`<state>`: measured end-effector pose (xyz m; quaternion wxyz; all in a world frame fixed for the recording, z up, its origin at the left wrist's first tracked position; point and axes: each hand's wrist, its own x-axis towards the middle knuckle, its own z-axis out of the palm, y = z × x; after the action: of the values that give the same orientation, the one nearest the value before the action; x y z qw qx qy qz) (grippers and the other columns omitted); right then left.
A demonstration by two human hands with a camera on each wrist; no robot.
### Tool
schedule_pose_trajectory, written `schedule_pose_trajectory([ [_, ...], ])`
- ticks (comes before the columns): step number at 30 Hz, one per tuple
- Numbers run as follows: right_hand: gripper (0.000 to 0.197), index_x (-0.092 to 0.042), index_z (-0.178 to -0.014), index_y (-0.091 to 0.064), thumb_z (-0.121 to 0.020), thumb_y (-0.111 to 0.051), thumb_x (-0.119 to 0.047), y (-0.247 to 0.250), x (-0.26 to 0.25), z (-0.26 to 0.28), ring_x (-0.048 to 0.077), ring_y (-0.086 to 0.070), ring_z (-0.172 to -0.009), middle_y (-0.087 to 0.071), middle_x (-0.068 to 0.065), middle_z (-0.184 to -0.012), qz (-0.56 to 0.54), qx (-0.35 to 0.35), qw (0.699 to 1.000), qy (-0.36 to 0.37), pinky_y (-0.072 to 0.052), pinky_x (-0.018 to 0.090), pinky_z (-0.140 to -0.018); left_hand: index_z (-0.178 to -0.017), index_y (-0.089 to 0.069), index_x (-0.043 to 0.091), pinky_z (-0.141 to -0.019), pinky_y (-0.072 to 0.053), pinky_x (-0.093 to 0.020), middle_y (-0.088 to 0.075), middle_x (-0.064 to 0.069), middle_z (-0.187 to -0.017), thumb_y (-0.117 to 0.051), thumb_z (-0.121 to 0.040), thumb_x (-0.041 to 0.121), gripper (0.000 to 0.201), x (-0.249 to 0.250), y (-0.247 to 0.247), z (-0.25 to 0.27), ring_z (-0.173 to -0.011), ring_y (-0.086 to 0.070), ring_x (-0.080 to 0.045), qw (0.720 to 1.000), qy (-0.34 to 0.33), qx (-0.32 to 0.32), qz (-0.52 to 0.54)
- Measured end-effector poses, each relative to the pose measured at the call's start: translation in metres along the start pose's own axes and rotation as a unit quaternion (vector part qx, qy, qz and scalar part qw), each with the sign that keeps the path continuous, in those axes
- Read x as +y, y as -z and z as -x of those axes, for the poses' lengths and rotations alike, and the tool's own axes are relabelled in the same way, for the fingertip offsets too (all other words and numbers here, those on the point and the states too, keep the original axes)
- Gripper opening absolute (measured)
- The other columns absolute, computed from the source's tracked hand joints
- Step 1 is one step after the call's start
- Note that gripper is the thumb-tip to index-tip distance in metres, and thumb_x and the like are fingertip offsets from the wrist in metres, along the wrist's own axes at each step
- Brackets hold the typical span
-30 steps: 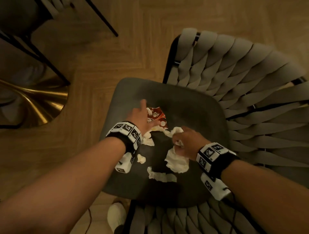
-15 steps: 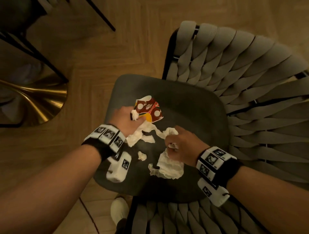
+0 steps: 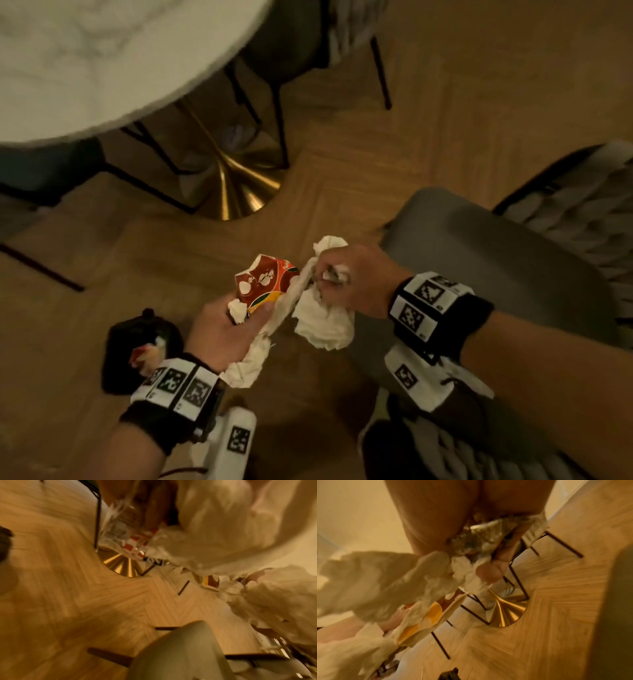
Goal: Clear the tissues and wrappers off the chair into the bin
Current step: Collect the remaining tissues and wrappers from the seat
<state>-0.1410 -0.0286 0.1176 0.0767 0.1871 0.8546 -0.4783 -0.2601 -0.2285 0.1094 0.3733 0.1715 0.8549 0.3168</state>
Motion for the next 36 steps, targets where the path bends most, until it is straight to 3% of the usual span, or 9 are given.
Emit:
schedule_pose_trajectory([
  [8, 0.011, -0.033, -0.072, -0.061, -0.072, -0.071, -0.032, -0.248, -0.108, -0.111, 0.019, -0.056, -0.085, -0.059, 0.003, -0.091, 0.029, -0.068, 0.996, -0.054, -0.05, 0.035, -0.077, -0.1, -0.055, 0.036, -0.078, -0.044, -0.024, -0.058, 0.019, -0.094, -0.064, -0.079, 0.05, 0.026, -0.24, 0.157, 0.004, -0.084, -0.056, -0.006, 0.993, 0.111, 0.038, 0.006],
  [11, 0.007, -0.028, -0.074, -0.066, -0.074, -0.072, -0.027, -0.348, -0.129, -0.154, 0.022, -0.056, -0.086, -0.06, 0.008, -0.094, 0.037, -0.093, 0.992, -0.079, -0.049, 0.033, -0.077, -0.114, -0.059, 0.028, -0.086, -0.051, -0.033, -0.067, 0.008, -0.108, -0.062, -0.073, 0.061, 0.053, -0.339, 0.201, -0.015, -0.095, -0.063, -0.017, 0.983, 0.181, 0.038, 0.01],
  [14, 0.011, -0.014, -0.083, -0.071, -0.076, -0.072, -0.023, -0.433, -0.129, -0.194, 0.023, -0.056, -0.087, -0.061, 0.01, -0.098, 0.042, -0.104, 0.988, -0.105, -0.045, 0.027, -0.074, -0.111, -0.063, 0.023, -0.09, -0.049, -0.037, -0.067, 0.002, -0.104, -0.065, -0.078, 0.05, 0.043, -0.419, 0.223, -0.053, -0.103, -0.061, -0.024, 0.981, 0.187, 0.052, 0.005],
  [17, 0.009, -0.016, -0.083, -0.07, -0.076, -0.072, -0.022, -0.495, -0.111, -0.228, 0.026, -0.058, -0.091, -0.06, 0.01, -0.103, 0.035, -0.081, 0.988, -0.126, -0.039, 0.022, -0.073, -0.109, -0.063, 0.022, -0.092, -0.05, -0.046, -0.068, -0.006, -0.109, -0.063, -0.077, 0.053, 0.044, -0.475, 0.222, -0.107, -0.102, -0.061, -0.029, 0.986, 0.163, 0.03, -0.027],
  [21, 0.013, -0.02, -0.089, -0.069, -0.078, -0.07, -0.025, -0.545, -0.077, -0.267, 0.027, -0.06, -0.097, -0.062, 0.01, -0.11, 0.073, -0.086, 0.979, -0.171, -0.04, 0.024, -0.074, -0.102, -0.057, 0.019, -0.084, -0.05, -0.042, -0.064, -0.013, -0.109, -0.063, -0.077, 0.052, 0.042, -0.524, 0.203, -0.172, -0.097, -0.059, -0.033, 0.984, 0.139, -0.012, -0.112],
  [23, 0.016, -0.02, -0.091, -0.068, -0.078, -0.068, -0.029, -0.561, -0.061, -0.281, 0.027, -0.059, -0.096, -0.062, 0.01, -0.11, 0.101, -0.093, 0.971, -0.194, -0.038, 0.024, -0.073, -0.11, -0.048, 0.019, -0.079, -0.046, -0.039, -0.054, -0.011, -0.117, -0.065, -0.074, 0.054, 0.053, -0.541, 0.194, -0.193, -0.099, -0.056, -0.034, 0.98, 0.139, -0.04, -0.137],
  [27, 0.019, -0.022, -0.093, -0.066, -0.078, -0.067, -0.033, -0.577, -0.042, -0.289, 0.031, -0.058, -0.094, -0.055, 0.013, -0.118, 0.131, -0.073, 0.962, -0.229, -0.038, 0.027, -0.072, -0.135, -0.031, 0.027, -0.095, -0.046, -0.043, -0.048, -0.009, -0.135, -0.072, -0.069, 0.047, 0.08, -0.561, 0.186, -0.202, -0.117, -0.051, -0.033, 0.983, 0.134, -0.057, -0.111],
  [32, 0.022, -0.02, -0.103, -0.064, -0.084, -0.063, -0.03, -0.587, -0.053, -0.298, 0.036, -0.057, -0.096, -0.043, 0.017, -0.128, 0.139, -0.046, 0.961, -0.235, -0.039, 0.03, -0.074, -0.127, -0.048, 0.022, -0.096, -0.048, -0.041, -0.057, -0.011, -0.127, -0.066, -0.078, 0.024, 0.053, -0.566, 0.207, -0.177, -0.109, -0.058, -0.029, 0.995, 0.069, 0.013, -0.072],
  [36, 0.037, -0.023, -0.12, -0.058, -0.09, -0.053, -0.044, -0.614, -0.072, -0.312, 0.037, -0.054, -0.105, -0.035, 0.017, -0.132, 0.102, -0.095, 0.964, -0.225, -0.042, 0.034, -0.094, -0.115, -0.057, 0.023, -0.088, -0.049, -0.033, -0.061, -0.005, -0.119, -0.062, -0.081, 0.021, 0.034, -0.575, 0.228, -0.152, -0.099, -0.06, -0.026, 0.993, 0.102, 0.031, -0.057],
])
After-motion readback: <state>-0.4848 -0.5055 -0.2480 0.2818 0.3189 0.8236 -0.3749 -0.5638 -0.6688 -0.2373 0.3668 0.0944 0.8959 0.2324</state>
